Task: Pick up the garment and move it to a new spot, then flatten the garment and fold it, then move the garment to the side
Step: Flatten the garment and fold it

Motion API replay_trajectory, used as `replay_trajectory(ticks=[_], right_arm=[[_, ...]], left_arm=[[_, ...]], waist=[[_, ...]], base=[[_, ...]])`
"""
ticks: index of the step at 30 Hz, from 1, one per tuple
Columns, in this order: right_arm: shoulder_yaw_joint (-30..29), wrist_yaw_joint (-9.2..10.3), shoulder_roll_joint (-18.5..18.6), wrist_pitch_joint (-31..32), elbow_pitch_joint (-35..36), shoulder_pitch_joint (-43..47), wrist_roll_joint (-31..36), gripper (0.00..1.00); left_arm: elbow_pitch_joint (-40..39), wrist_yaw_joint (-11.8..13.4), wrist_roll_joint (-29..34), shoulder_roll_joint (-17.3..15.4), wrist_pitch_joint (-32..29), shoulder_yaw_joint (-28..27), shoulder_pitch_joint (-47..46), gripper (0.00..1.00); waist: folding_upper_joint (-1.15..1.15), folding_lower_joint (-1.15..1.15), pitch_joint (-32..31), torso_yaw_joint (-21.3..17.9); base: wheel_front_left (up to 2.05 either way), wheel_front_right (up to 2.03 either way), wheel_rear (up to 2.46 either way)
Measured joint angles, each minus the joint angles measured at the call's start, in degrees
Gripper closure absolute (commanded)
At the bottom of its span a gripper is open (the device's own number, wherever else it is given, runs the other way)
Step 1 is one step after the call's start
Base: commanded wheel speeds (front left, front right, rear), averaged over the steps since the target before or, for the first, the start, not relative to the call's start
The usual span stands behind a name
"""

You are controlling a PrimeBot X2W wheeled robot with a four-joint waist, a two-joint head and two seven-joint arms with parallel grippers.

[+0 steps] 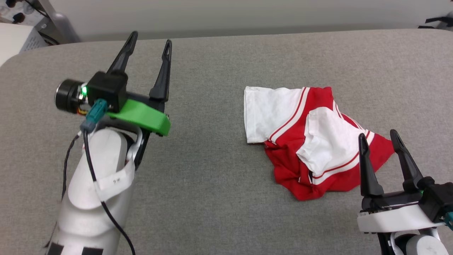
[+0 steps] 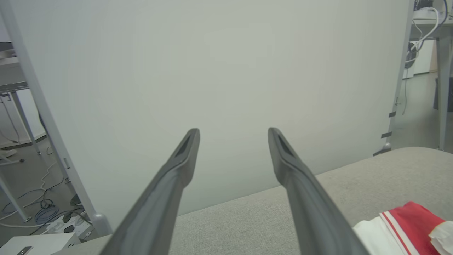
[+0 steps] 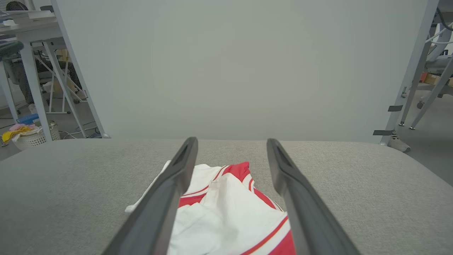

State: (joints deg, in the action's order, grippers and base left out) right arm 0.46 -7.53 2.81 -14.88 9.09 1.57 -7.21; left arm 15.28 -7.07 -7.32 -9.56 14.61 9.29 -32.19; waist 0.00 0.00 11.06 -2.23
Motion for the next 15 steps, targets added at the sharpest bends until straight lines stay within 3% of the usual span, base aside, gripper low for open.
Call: replay_trajectory(ticks=[3,8,15], right_arm=[[0.3,0.0,0.0,0.0,0.2,-1.2,0.0,0.0],[0.7,0.0,0.0,0.0,0.6,-3.0,-0.1,0.0],[1.6,0.0,0.0,0.0,0.8,-5.7,-1.2,0.0]], left_arm=[[4.4,-0.1,-2.7,-2.6,-2.1,5.8,-7.8,0.0],[9.4,-0.3,-11.1,-6.3,-11.5,17.5,-20.3,0.0],[14.2,-0.3,-24.9,-10.7,-34.6,33.3,-32.8,0.0]], waist=[[0.0,0.0,1.8,-1.3],[0.0,0.0,5.2,-3.5],[0.0,0.0,9.6,-6.7]], base=[[0.0,0.0,0.0],[0.0,0.0,0.0],[0.0,0.0,0.0]])
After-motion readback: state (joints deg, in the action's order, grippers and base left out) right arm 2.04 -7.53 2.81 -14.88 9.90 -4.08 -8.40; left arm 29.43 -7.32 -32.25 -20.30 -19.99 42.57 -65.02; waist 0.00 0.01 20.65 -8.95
